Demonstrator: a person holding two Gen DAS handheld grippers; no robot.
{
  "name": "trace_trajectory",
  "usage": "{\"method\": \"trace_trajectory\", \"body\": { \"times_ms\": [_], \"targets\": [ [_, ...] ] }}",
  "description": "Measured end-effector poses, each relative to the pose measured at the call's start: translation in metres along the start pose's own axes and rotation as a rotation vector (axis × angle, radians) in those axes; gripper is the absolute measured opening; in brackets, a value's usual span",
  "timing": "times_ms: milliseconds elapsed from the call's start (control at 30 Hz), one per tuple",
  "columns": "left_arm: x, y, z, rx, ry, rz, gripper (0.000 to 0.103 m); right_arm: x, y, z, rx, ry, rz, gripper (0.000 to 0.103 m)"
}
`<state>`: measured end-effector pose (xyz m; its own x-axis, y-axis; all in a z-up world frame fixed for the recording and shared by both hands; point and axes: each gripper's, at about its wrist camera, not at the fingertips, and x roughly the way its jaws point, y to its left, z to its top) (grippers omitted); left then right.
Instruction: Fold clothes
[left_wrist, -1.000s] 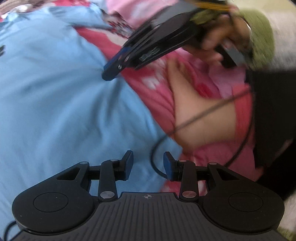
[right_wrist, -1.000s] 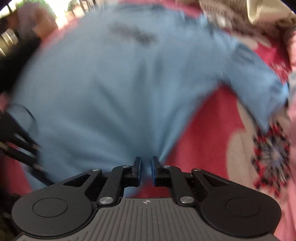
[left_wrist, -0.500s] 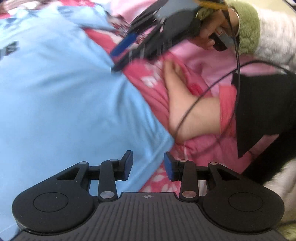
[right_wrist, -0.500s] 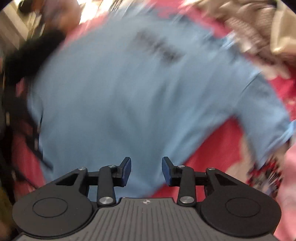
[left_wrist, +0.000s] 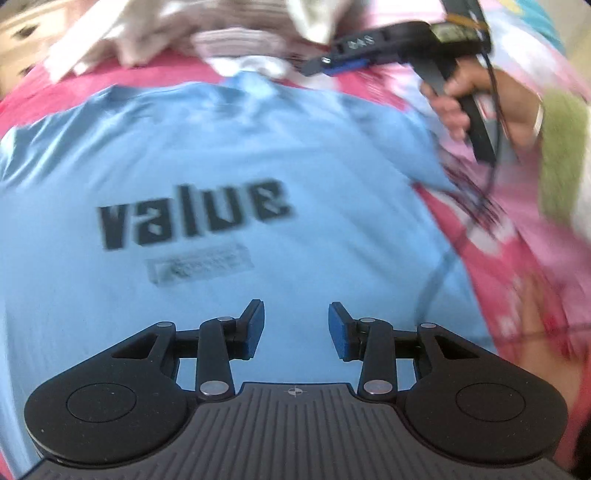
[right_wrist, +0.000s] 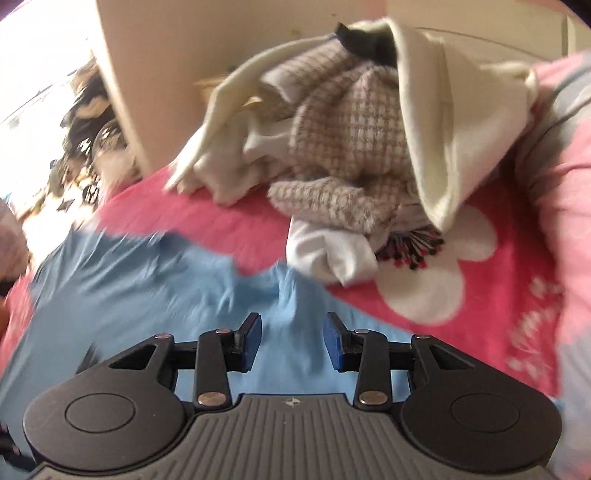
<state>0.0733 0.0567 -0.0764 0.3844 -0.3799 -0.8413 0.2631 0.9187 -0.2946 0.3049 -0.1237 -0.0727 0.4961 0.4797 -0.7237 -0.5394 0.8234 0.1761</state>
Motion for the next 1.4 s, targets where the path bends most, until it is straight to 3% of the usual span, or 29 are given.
{"method": "trace_trajectory", "body": {
  "times_ms": [100, 267, 333, 367, 500, 733, 833, 900, 1000, 1100, 1200, 1400],
  "targets": [
    [0.016, 0.030, 0.003, -0.116, -0.012, -0.019, 0.038, 0.037, 0.001, 0.017, 0.023, -0.008, 0.011, 0.039],
    [0.029, 0.045, -0.003, -0.131, 0.010, -0.045, 0.038, 0.082, 0.010, 0.024, -0.032, 0.051, 0.000, 0.038],
    [0.028, 0.045, -0.003, -0.129, 0.003, -0.051, 0.038, 0.091, 0.014, 0.020, -0.072, 0.080, -0.030, 0.017],
    [0.028, 0.043, -0.004, -0.132, 0.003, -0.052, 0.038, 0.089, 0.015, 0.017, -0.082, 0.056, -0.044, 0.006],
    [0.025, 0.047, -0.011, -0.134, -0.002, -0.057, 0.038, 0.071, 0.011, 0.010, -0.055, -0.096, -0.083, 0.005],
    [0.026, 0.043, -0.017, -0.132, -0.006, -0.042, 0.038, 0.084, 0.005, -0.004, 0.022, -0.134, -0.190, 0.006],
    [0.025, 0.042, -0.019, -0.124, -0.011, -0.038, 0.038, 0.088, 0.006, -0.006, 0.041, -0.132, -0.212, 0.008],
    [0.022, 0.041, -0.021, -0.121, -0.013, -0.038, 0.038, 0.085, 0.005, -0.003, 0.050, -0.140, -0.223, 0.033],
    [0.020, 0.042, -0.021, -0.122, -0.015, -0.041, 0.038, 0.073, 0.002, 0.000, 0.092, -0.197, -0.246, 0.052],
    [0.022, 0.044, -0.017, -0.136, -0.012, -0.050, 0.038, 0.055, -0.003, 0.001, 0.148, -0.261, -0.208, 0.052],
    [0.021, 0.044, -0.017, -0.137, -0.013, -0.052, 0.038, 0.042, 0.010, 0.003, 0.105, -0.294, -0.170, 0.052],
    [0.021, 0.044, -0.018, -0.137, -0.013, -0.051, 0.038, 0.054, 0.011, 0.015, 0.095, -0.260, -0.268, 0.051]
  ]
}}
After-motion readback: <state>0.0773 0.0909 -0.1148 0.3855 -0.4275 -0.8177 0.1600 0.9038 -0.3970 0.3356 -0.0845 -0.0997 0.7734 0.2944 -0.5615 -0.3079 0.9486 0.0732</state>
